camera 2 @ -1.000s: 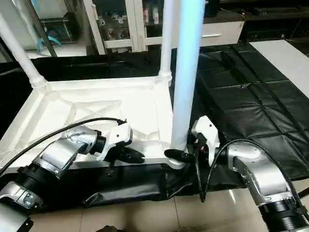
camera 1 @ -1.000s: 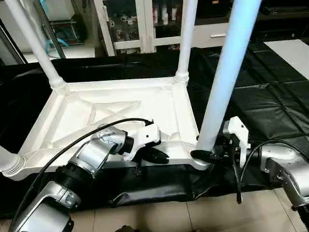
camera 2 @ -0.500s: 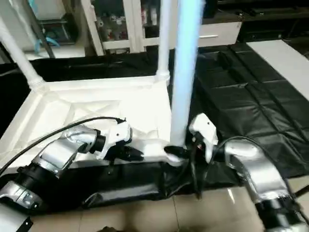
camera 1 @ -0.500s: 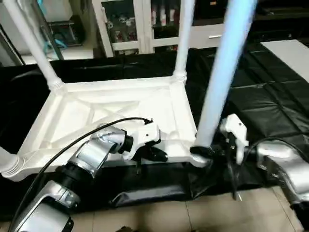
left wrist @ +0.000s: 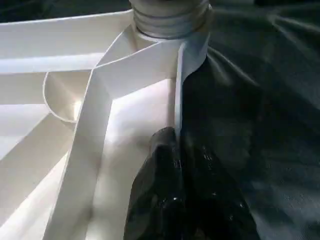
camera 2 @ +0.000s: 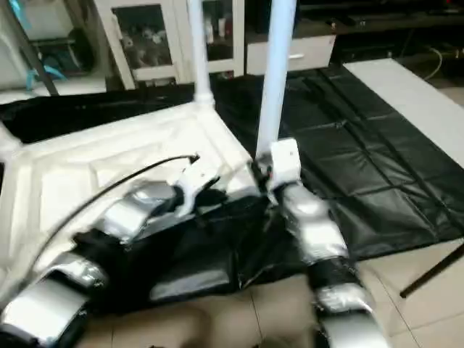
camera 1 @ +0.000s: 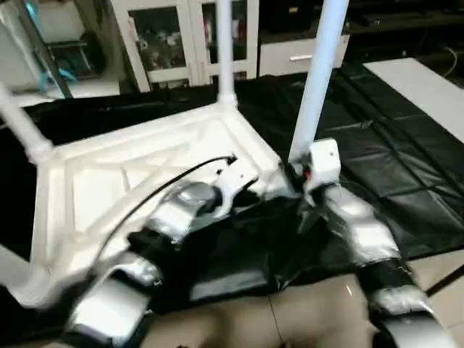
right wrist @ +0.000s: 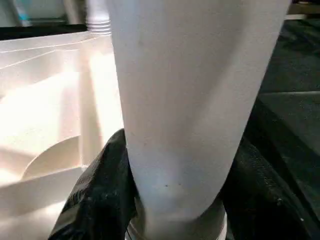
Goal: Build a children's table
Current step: Rotate leg to tighten
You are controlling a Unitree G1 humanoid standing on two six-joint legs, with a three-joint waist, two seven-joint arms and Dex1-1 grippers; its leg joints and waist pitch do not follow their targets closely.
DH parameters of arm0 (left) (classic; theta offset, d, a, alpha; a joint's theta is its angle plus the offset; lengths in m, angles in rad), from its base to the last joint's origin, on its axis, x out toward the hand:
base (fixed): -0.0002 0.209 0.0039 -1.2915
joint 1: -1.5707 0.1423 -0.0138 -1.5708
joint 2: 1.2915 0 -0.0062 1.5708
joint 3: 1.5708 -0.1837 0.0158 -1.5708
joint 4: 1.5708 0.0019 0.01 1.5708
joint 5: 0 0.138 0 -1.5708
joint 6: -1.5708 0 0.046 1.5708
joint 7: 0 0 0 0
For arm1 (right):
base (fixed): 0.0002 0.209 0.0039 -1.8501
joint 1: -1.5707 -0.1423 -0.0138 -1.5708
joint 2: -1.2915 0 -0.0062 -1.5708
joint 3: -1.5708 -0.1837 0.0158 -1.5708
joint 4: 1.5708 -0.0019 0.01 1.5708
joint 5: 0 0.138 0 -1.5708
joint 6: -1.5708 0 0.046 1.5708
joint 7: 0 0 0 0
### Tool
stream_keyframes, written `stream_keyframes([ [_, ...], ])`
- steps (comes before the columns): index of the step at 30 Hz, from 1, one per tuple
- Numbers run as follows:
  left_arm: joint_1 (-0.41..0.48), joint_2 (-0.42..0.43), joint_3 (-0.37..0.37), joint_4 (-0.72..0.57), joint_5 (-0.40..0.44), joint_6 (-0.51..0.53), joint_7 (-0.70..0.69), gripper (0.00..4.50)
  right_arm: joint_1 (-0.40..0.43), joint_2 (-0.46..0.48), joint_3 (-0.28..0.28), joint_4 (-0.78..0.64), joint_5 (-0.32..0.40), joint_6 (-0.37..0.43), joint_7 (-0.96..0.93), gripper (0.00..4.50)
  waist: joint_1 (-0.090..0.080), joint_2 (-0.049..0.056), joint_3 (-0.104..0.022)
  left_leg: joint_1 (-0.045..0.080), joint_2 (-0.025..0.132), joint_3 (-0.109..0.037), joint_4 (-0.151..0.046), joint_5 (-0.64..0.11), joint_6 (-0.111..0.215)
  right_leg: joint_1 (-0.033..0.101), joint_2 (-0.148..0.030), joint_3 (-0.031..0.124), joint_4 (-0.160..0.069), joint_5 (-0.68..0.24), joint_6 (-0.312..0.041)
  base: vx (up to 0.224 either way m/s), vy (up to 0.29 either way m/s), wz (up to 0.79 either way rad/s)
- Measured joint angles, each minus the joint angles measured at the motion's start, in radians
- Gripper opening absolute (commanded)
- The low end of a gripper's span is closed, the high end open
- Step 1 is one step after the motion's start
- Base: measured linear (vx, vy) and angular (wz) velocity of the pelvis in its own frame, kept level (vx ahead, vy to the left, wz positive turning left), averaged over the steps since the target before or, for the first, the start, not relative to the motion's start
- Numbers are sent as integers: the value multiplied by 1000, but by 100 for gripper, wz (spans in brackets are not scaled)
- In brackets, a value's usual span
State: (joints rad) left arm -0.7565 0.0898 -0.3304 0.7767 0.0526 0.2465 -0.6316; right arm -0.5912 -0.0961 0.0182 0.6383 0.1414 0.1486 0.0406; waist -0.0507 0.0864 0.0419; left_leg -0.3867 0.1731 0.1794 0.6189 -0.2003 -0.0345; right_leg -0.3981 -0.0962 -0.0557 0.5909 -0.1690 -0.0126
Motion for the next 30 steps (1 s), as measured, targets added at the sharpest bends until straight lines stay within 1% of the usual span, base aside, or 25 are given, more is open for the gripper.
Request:
stream_keyframes([
  [2, -3, -14, 4, 11, 0, -7, 29, 0, -19, 18, -8, 37, -6, -27, -48, 199, 0, 0, -1, 0, 0, -1, 0, 0, 0, 1, 0, 0, 0, 0, 0, 0, 0, 0],
  [4, -19, -33, 14, 44, 1, -17, 64, 0, -58, 50, -23, 102, -22, -61, -128, 198, -1, 0, -1, -1, 0, -1, 0, 0, 0, 0, 0, -1, 0, 1, -1, 0, 0, 0],
  [6, -34, -53, 21, 76, 9, -34, 99, 0, -103, 88, -42, 184, -45, -115, -211, 198, 1, -2, -1, -2, 0, -1, 0, 0, 0, -1, 0, -1, 1, 1, -1, 0, 0, 0],
  [10, -35, -58, 21, 90, 12, -64, 113, 0, -121, 102, -59, 242, -59, -183, -231, 198, 3, -3, -1, -3, 0, -1, 0, -1, 2, -1, -1, -3, 0, 1, -1, 0, 0, 0],
  [11, -34, -57, 21, 92, 13, -69, 113, 0, -122, 102, -63, 251, -59, -196, -221, 233, 3, -4, -1, -3, 0, -1, 0, -1, 2, -1, -1, -3, 0, 1, -1, 0, 0, 0],
  [12, -34, -55, 21, 93, 13, -73, 113, 0, -124, 102, -70, 262, -59, -211, -205, 253, 3, -4, 0, -3, 0, -1, 0, -1, 2, -1, -1, -4, 0, 1, -1, 0, 0, 0],
  [13, -34, -53, 21, 93, 16, -76, 113, 0, -125, 101, -79, 265, -53, -219, -184, 267, 3, -5, 0, -4, 0, -1, 0, -1, 2, -1, -1, -4, 0, 1, -1, 0, 0, 0],
  [14, -33, -49, 21, 91, 19, -80, 113, 0, -118, 100, -89, 252, -30, -221, -143, 267, 2, -5, 0, -4, 0, -1, 0, -1, 2, -1, -2, -4, 0, 1, -1, 0, 0, 0],
  [15, -32, -35, 23, 91, 24, -87, 122, 0, -101, 109, -89, 225, 2, -226, -84, 269, -6, -5, 0, -4, 1, 0, 0, -1, 2, -2, -2, -4, 0, 1, -1, 0, 0, 0],
  [16, -31, -19, 23, 91, 27, -94, 122, 0, -73, 112, -84, 181, 20, -225, -33, 289, -12, -5, 0, -4, 1, -1, 0, -1, 2, -3, -2, -6, 0, 1, -1, 0, 0, 0],
  [17, -29, -8, 25, 88, 30, -99, 121, 0, -44, 100, -73, 143, 29, -219, 16, 289, -17, -5, 0, -5, 2, -2, 0, -1, 2, -4, -2, -8, 0, 2, -1, 0, 0, 0],
  [18, -23, 6, 30, 78, 30, -101, 113, 0, -10, 82, -55, 96, 45, -201, 73, 304, -19, -5, 1, -7, 2, -3, 0, 1, 5, -5, -2, -10, 1, 2, -1, 0, 0, 0],
  [19, -18, 13, 31, 71, 30, -104, 108, 0, 7, 71, -48, 76, 50, -190, 103, 311, -18, -5, 1, -8, 3, -4, 0, 2, 7, -6, -2, -11, 1, 2, -1, 0, 0, 0],
  [21, -11, 23, 33, 53, 29, -107, 77, 0, 46, 23, -26, -7, 66, -147, 181, 333, -9, -2, 2, -10, 3, -4, 0, 2, 7, -7, -2, -12, 1, 1, -1, 0, 0, 0],
  [22, -7, 26, 33, 47, 27, -112, 63, 0, 63, -6, -18, -48, 81, -125, 224, 333, -3, -1, 3, -11, 3, -4, 0, 2, 7, -7, -2, -12, 0, 1, -1, 0, 0, 0],
  [23, -2, 30, 33, 42, 23, -116, 48, 0, 74, -31, -19, -80, 92, -106, 257, 354, 2, -1, 3, -12, 3, -4, 0, 2, 8, -8, -2, -12, 0, 1, -1, 0, 0, 0],
  [26, 2, 52, 29, 31, 18, -122, -12, 0, 114, -134, -11, -195, 119, -45, 394, 365, 14, 1, 3, -12, 3, -4, 0, 2, 8, -8, -2, -12, 0, 1, -1, 0, 0, 0],
  [27, 3, 62, 28, 31, 16, -125, -33, 0, 128, -167, -11, -229, 127, -23, 436, 390, 18, 1, 3, -12, 3, -4, 0, 2, 8, -8, -2, -12, 0, 1, -1, 0, 0, 0],
  [29, 8, 77, 21, 19, 11, -125, -73, 0, 160, -216, -7, -287, 137, 21, 505, 402, 25, 2, 3, -11, 3, -4, 0, 2, 7, -8, -2, -12, 1, 1, -1, 0, 0, 0],
  [30, 14, 85, 16, 1, 10, -124, -99, 0, 183, -257, 13, -331, 148, 56, 554, 402, 31, 4, 3, -11, 3, -4, 0, 2, 7, -8, -2, -12, 1, 1, -1, 0, 0, 0],
])
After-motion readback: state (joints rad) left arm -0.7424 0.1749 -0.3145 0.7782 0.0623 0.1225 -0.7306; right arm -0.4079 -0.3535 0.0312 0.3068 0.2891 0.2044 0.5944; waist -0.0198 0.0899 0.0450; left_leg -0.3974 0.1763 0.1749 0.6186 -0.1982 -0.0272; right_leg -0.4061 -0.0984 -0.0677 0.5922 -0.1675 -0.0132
